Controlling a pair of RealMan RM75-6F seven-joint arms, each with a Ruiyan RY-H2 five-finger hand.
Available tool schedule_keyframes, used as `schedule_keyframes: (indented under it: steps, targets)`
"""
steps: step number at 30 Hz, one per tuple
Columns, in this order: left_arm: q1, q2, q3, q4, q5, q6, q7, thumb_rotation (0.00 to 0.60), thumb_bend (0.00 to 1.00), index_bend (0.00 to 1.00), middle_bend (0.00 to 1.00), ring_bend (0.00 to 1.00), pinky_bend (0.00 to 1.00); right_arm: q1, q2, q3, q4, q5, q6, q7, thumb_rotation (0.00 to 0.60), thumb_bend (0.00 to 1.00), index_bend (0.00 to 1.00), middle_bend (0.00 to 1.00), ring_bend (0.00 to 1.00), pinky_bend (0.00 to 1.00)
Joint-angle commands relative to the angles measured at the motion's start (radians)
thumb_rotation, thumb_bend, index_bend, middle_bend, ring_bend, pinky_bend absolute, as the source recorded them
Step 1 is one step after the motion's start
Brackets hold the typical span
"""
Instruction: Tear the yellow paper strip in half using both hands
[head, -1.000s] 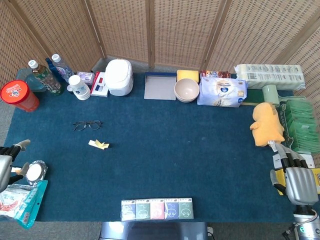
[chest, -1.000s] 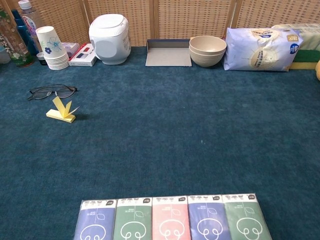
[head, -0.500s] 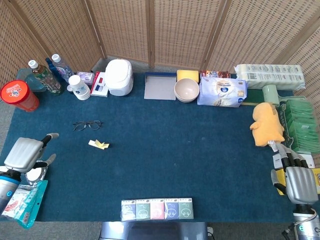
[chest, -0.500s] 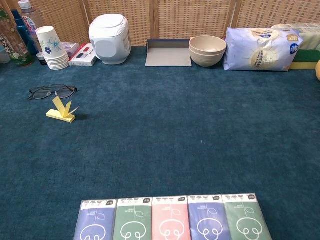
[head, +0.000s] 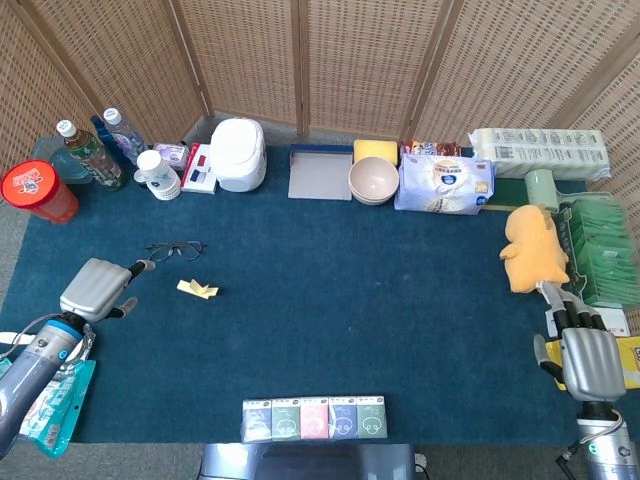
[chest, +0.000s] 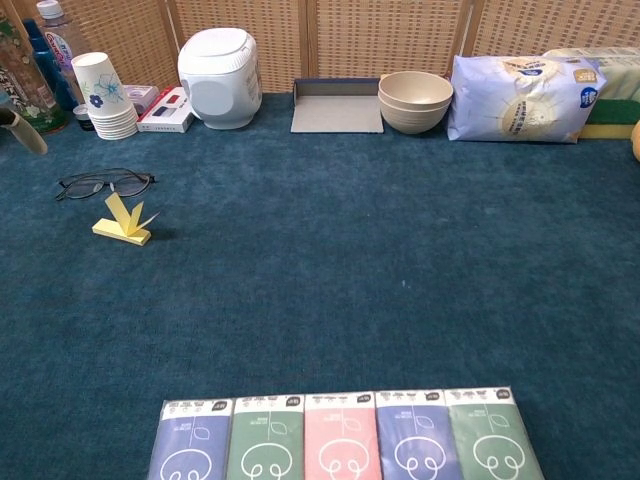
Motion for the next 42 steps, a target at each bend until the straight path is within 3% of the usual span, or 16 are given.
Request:
schedule_keyframes:
  steps: [1, 14, 19, 27, 42]
  targets:
    - [-0.008, -0.032, 0.001, 0.034, -0.014, 0.013, 0.022, 0.600, 0.32, 0.29, 0.81, 0.90, 0.96, 0.000, -0.001, 0.000, 0.002, 0.000, 0.002, 0.001, 0.600, 0.48, 0.00, 0.18, 0.16, 0.25]
    - [-0.040, -0.134, -0.005, 0.110, -0.103, 0.000, 0.126, 0.600, 0.35, 0.35, 0.80, 0.90, 0.96, 0.000, -0.009, 0.002, 0.009, 0.002, 0.008, 0.001, 0.600, 0.48, 0.01, 0.18, 0.16, 0.26]
    - [-0.063, -0.170, -0.005, 0.137, -0.118, -0.026, 0.108, 0.600, 0.34, 0.36, 0.80, 0.91, 0.97, -0.001, -0.010, 0.004, 0.010, 0.005, 0.012, 0.002, 0.600, 0.48, 0.01, 0.18, 0.17, 0.26]
    - [-0.096, -0.238, 0.004, 0.222, -0.096, -0.040, 0.062, 0.600, 0.24, 0.37, 0.80, 0.89, 0.97, -0.007, -0.012, 0.004, 0.016, 0.012, 0.019, 0.005, 0.600, 0.48, 0.01, 0.18, 0.17, 0.26]
    - [-0.139, -0.355, 0.004, 0.347, -0.111, -0.064, 0.047, 0.600, 0.24, 0.40, 0.80, 0.90, 0.97, -0.028, -0.010, 0.001, 0.020, 0.019, 0.041, 0.014, 0.600, 0.48, 0.01, 0.18, 0.17, 0.28]
